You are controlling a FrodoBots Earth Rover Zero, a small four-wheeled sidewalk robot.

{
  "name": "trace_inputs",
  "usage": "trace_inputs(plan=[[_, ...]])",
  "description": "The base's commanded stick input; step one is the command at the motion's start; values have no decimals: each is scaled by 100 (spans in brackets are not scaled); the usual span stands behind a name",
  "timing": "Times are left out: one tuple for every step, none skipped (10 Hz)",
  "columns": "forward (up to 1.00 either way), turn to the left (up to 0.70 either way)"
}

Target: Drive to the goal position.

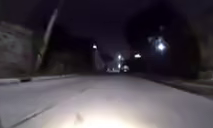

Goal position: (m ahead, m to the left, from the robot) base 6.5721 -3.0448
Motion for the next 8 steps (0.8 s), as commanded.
trace_inputs(plan=[[70, -9], [70, -18], [70, -26], [70, -34], [70, -35], [70, -35], [70, -35], [70, -35]])
